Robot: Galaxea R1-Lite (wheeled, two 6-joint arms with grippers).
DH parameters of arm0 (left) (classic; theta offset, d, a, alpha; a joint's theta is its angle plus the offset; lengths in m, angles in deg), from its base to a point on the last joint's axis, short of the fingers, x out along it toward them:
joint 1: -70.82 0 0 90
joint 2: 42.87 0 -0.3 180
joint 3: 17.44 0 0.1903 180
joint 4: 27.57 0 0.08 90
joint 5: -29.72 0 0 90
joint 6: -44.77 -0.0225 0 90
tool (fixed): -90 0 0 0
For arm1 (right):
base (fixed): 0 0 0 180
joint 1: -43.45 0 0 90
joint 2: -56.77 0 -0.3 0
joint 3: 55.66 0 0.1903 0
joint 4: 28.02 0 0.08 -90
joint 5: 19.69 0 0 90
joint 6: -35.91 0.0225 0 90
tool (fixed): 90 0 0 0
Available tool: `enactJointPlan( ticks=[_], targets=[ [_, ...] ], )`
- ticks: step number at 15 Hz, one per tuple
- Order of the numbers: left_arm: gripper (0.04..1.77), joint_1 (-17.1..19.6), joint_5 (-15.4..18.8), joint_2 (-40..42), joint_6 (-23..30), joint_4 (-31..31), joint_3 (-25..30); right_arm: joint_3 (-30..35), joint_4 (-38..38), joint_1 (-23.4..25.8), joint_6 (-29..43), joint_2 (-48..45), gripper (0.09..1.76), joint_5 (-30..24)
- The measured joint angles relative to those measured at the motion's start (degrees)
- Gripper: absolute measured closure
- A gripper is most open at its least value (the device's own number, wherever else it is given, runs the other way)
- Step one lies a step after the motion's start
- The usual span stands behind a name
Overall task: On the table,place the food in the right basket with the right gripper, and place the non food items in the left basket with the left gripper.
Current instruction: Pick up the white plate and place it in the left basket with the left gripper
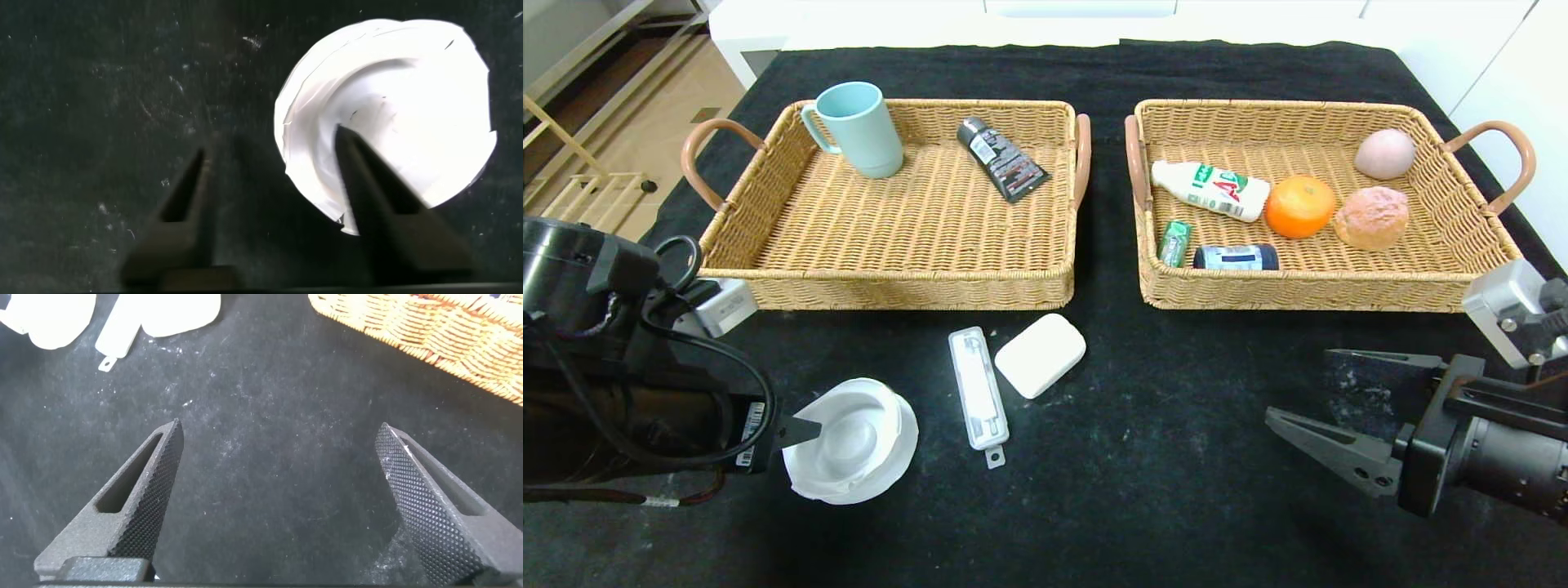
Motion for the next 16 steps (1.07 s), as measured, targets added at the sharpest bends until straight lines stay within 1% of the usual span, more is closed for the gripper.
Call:
enactJointPlan(
  ticks=[2,3,4,16],
  targets=[
    [1.07,0.0,0.9,0.0,0.0,0.0,0.6,0.0,0.0,0.0,0.0,0.3,0.14,0.0],
    [1.24,0.0,1.2,0.0,0.0,0.0,0.8,0.0,0.0,0.1,-0.1,0.4,0.14,0.0],
    [1.69,0.0,1.3,0.0,0.0,0.1,1.0,0.0,0.0,0.1,-0.1,0.5,0.14,0.0],
    [1.69,0.0,1.3,-0.5,0.0,0.1,1.3,0.1,-0.1,0.1,0.0,0.7,0.14,0.0]
  ],
)
